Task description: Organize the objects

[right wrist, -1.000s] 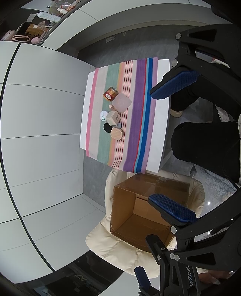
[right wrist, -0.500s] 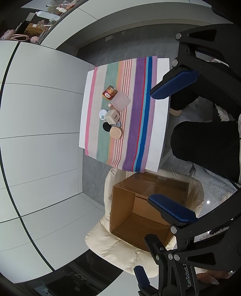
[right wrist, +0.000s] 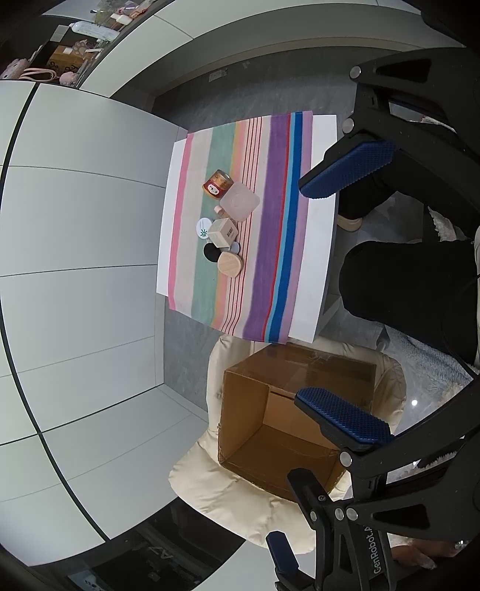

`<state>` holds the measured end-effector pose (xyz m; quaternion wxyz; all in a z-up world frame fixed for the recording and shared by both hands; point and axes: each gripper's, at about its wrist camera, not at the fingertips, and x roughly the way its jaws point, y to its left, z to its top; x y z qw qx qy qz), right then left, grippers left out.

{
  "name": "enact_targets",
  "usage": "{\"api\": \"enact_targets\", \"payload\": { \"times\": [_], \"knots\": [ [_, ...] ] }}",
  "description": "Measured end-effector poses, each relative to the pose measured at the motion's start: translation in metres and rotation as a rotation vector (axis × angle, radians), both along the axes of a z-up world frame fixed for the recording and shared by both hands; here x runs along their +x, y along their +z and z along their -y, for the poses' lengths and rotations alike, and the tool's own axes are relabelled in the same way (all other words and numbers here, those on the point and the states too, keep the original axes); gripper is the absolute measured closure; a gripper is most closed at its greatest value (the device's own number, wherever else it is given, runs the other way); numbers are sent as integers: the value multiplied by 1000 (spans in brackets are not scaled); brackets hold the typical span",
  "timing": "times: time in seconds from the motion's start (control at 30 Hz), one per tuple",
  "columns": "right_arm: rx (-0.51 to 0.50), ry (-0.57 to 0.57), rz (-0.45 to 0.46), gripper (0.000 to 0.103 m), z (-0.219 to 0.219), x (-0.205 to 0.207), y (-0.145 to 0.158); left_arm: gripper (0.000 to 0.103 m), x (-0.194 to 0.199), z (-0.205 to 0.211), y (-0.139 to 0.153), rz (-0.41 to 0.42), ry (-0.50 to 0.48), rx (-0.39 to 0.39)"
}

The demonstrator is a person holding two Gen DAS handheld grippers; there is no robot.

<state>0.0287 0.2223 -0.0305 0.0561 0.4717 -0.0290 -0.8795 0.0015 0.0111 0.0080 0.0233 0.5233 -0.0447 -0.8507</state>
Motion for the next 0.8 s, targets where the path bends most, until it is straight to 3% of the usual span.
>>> {"api": "enact_targets", "payload": {
  "times": [0.8],
  "knots": [
    [-12, -3, 7, 0, 1, 1, -2, 0, 0, 3, -1, 0, -3, 14]
  ]
}}
